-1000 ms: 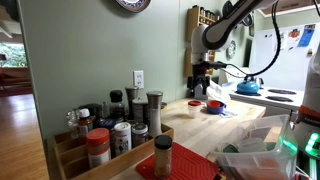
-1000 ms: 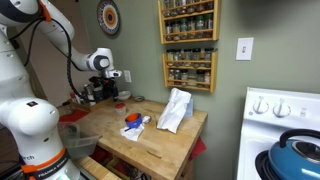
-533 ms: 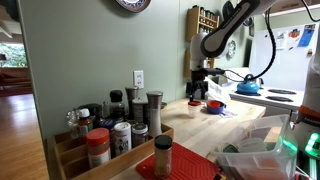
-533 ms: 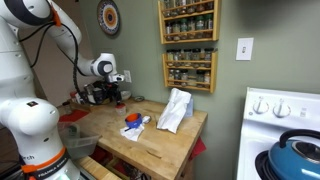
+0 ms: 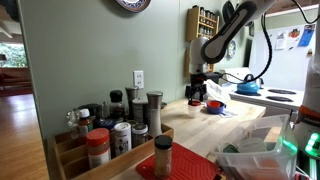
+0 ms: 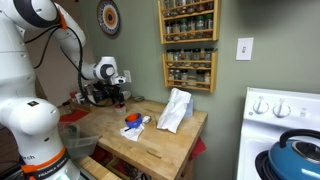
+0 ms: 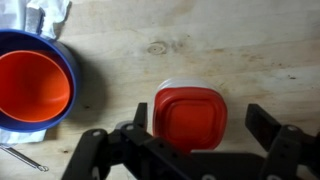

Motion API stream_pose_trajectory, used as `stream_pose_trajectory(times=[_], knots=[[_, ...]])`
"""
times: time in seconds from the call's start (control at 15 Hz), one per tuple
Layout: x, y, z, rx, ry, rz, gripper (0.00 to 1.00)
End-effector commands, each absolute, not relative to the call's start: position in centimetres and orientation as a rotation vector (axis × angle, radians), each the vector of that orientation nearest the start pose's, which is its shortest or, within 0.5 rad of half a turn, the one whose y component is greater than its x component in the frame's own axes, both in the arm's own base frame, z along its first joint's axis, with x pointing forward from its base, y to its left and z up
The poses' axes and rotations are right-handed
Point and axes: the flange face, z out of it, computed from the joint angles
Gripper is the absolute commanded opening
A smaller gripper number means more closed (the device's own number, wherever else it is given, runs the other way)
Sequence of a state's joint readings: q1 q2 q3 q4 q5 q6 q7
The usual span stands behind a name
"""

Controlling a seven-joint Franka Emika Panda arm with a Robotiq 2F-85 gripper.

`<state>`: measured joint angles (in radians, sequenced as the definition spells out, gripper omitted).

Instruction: Pick up the red lunch box lid from the stacked lunch boxes and put it on the table, pick up the top clear stacked lunch box and put it on the table, pick up the red lunch box lid from the table and put it on the lunch box closer to the wall

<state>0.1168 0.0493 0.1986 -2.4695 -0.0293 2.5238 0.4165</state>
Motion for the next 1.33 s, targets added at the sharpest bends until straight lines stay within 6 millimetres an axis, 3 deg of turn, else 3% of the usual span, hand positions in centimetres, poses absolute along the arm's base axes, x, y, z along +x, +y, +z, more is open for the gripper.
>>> stream_pose_trajectory(times=[0.0,0.2,0.33,0.73,1.27], knots=[[45.35,14.74,26.75,-3.158,0.125,-0.049,1.00],[45.44,14.48,26.67,-3.162,0.127,-0.051,1.00],[45.49,14.31,26.62,-3.162,0.131,-0.050,0.93],[45.50,14.46,26.48,-3.158,0.127,-0.049,0.92],[45.49,14.69,26.54,-3.157,0.123,-0.057,0.80]])
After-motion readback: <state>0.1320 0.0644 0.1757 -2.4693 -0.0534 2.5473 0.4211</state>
